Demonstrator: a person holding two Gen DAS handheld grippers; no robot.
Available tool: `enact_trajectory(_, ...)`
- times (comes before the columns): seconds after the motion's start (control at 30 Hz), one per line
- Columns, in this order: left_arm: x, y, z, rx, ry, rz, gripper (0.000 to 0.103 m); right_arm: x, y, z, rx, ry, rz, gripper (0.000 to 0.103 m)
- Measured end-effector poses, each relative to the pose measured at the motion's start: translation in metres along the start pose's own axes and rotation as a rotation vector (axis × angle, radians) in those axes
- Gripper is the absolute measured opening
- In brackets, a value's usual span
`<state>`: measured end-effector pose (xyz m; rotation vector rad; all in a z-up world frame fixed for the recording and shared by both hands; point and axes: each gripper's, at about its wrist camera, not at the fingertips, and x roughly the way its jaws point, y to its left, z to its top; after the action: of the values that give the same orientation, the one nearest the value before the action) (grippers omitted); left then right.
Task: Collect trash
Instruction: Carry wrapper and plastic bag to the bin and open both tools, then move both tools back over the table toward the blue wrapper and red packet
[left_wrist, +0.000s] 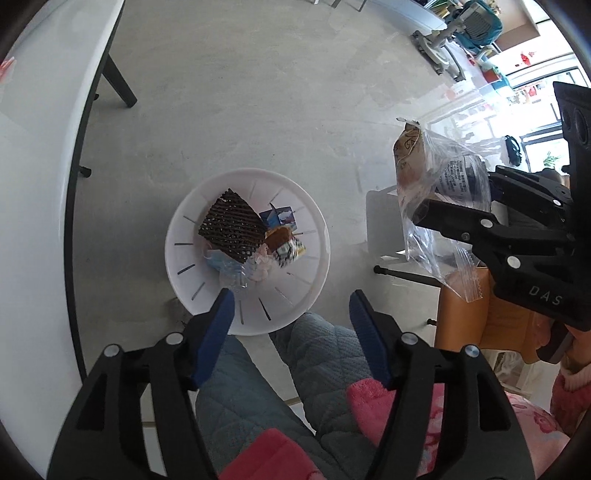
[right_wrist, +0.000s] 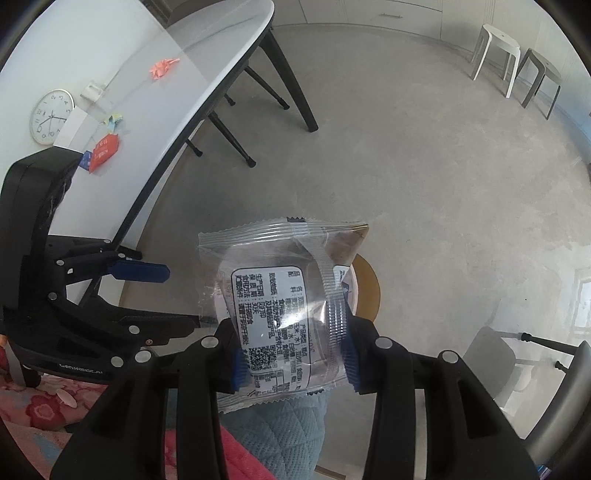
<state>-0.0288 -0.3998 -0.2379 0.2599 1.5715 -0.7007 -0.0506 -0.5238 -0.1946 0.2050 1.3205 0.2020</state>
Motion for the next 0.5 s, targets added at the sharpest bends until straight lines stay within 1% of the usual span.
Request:
enact_trajectory(0.07,-0.01,0.002,-0.004,-0.018,-0.03,0.028,0.07,0.005,-0.001,0.0,-0.022,0.008,0.007,0.042)
enact_trajectory(0.2,-0.048,0.017,-0.009,-0.083,-0.124,0.111,0.077,0.02,0.008,0.003,-0.07,0.027,0.027,0.042)
enact_trajectory(0.27,-0.071,0.03,-0.016,-0.134,-0.18,0.148,0.082,0.031,0.017,0.004,-0.105,0.041,0.029,0.043)
enact_trajectory(0.33,-0.096,0.046,-0.024,-0.194,-0.237,0.177,0.084,0.044,0.028,0.005,-0.14,0.057,0.029,0.046)
enact_trajectory(0.37,-0.104,0.054,-0.026,-0.217,-0.257,0.188,0.086,0.049,0.033,0.005,-0.154,0.067,0.024,0.054)
enact_trajectory(0.4,-0.116,0.063,-0.031,-0.246,-0.282,0.208,0.087,0.055,0.037,0.005,-0.166,0.082,0.017,0.067)
enact_trajectory(0.43,-0.125,0.071,-0.034,-0.268,-0.303,0.226,0.088,0.061,0.041,0.006,-0.175,0.092,0.006,0.073)
enact_trajectory(0.47,-0.133,0.079,-0.038,-0.291,-0.323,0.243,0.088,0.067,0.045,0.006,-0.182,0.103,-0.001,0.083)
enact_trajectory(0.5,-0.14,0.088,-0.042,-0.311,-0.337,0.255,0.089,0.072,0.049,0.006,-0.185,0.119,-0.005,0.087)
